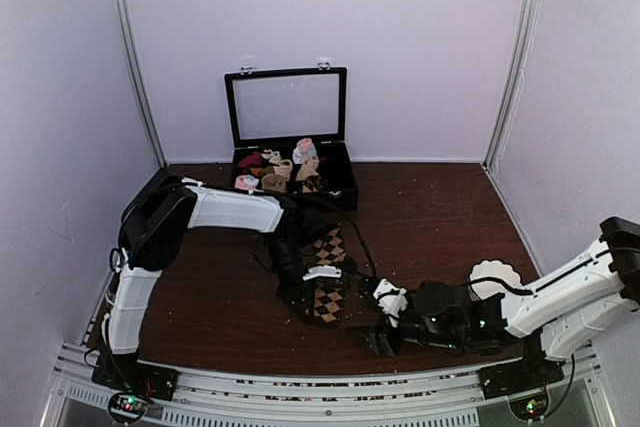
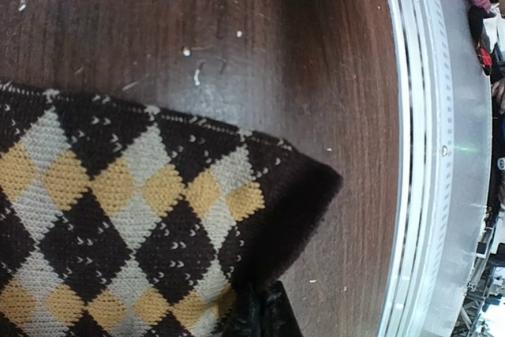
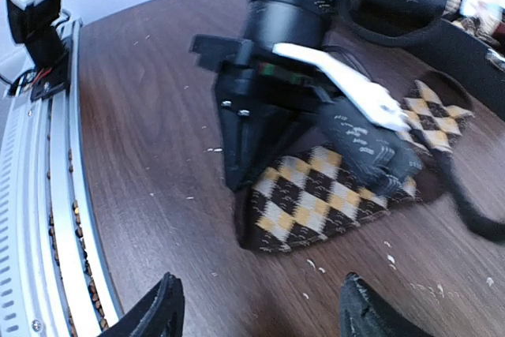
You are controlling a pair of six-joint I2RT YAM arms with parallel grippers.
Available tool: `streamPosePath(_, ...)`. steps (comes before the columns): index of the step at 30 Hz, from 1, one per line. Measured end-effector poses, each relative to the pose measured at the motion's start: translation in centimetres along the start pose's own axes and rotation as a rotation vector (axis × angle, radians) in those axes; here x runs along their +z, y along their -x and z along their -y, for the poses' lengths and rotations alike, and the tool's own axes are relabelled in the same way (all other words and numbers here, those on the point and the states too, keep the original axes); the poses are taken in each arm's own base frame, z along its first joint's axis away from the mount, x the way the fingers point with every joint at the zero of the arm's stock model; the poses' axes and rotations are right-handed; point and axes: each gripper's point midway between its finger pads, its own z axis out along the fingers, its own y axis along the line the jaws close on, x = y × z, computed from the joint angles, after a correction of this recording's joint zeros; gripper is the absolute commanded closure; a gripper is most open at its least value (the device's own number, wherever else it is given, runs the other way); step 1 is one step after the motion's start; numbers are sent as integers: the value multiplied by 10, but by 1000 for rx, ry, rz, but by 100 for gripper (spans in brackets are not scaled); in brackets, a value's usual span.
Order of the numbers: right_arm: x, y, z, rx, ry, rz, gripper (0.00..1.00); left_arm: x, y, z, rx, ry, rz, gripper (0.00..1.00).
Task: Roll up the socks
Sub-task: Roll the sock at the center of the board.
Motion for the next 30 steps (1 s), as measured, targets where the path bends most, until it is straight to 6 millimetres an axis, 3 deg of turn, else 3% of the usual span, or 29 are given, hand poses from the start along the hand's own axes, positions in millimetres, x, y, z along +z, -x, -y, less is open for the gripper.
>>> streamPosePath(7,39,-5,-20,-99,57,-20,39,0,0,-2,-36,-20,1,100)
streamPosePath(12,58,3,-28,-162,64,-8,54,0,-1,-1,-60,-47,3,100)
streamPosePath(17,76,7,-32,-216,60,-12,55,0,-2,-1,-79,-70,3,100)
streamPosePath(30,88,-15,-22,-208,59,-69,70,0,-5,0,-86,-87,-12,100)
